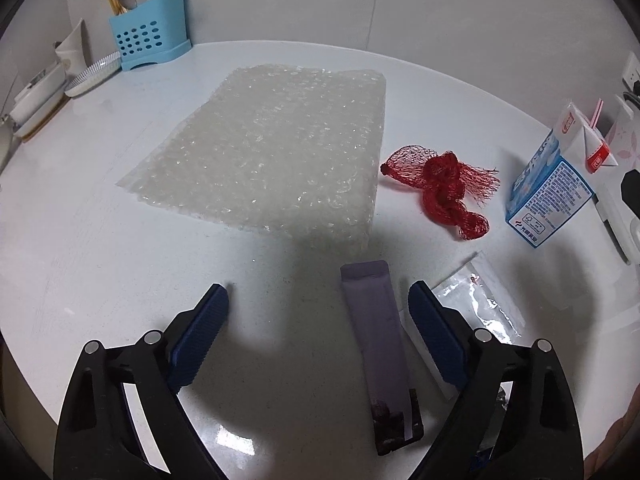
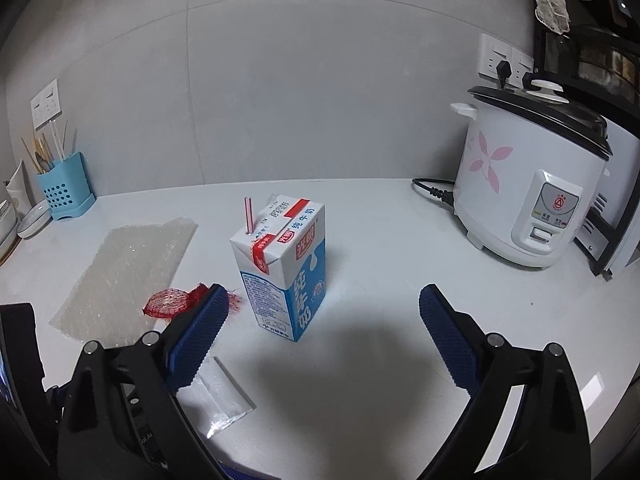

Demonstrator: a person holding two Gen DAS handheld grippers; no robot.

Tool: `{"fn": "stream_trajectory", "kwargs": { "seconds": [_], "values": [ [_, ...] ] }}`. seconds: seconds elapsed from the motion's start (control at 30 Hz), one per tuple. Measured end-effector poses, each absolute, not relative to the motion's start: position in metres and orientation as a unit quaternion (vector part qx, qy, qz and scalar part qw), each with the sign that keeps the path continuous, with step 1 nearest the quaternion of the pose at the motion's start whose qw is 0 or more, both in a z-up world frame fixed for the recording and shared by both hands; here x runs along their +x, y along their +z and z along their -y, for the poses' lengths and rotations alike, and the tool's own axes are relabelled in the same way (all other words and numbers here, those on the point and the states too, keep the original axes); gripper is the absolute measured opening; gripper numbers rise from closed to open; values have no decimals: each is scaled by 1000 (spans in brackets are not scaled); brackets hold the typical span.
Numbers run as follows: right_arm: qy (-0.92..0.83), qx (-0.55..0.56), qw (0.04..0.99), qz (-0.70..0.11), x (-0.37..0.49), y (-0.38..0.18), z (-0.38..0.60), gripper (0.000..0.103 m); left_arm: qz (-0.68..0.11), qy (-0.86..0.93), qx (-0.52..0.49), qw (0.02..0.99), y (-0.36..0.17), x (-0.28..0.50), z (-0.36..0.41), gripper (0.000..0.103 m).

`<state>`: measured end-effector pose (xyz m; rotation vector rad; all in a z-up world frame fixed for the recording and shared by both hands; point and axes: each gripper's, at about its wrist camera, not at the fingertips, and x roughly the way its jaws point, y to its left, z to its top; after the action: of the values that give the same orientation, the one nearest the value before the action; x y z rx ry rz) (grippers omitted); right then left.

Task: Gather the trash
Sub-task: 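Move the left tool to the bubble wrap while the right tool approaches the milk carton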

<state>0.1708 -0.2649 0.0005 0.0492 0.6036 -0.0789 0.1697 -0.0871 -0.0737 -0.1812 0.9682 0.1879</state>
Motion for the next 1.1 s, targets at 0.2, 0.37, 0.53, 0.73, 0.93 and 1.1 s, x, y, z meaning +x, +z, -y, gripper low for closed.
{"fn": "stream_trajectory", "kwargs": {
  "seconds": [0.2,0.37,0.53,0.73,0.93,1.1],
  "values": [
    [-60,42,951,-301,193,5,257,85,-457,108,-68,880,-72,166,88,59],
    [-84,53,943,-317,214,2,247,77,-455,108,-56,882,-70,158,82,19],
    [-101,53,934,-340,228,-8,239,64,-459,82,-60,883,-70,153,76,0],
    [-107,45,931,-347,232,-13,237,43,-460,48,-82,883,-70,149,67,2],
    [-88,34,938,-332,221,-7,236,45,-437,32,-88,894,-56,135,68,48],
    [-69,35,946,-314,206,4,240,67,-426,19,-59,903,-44,128,70,65]
  ]
}}
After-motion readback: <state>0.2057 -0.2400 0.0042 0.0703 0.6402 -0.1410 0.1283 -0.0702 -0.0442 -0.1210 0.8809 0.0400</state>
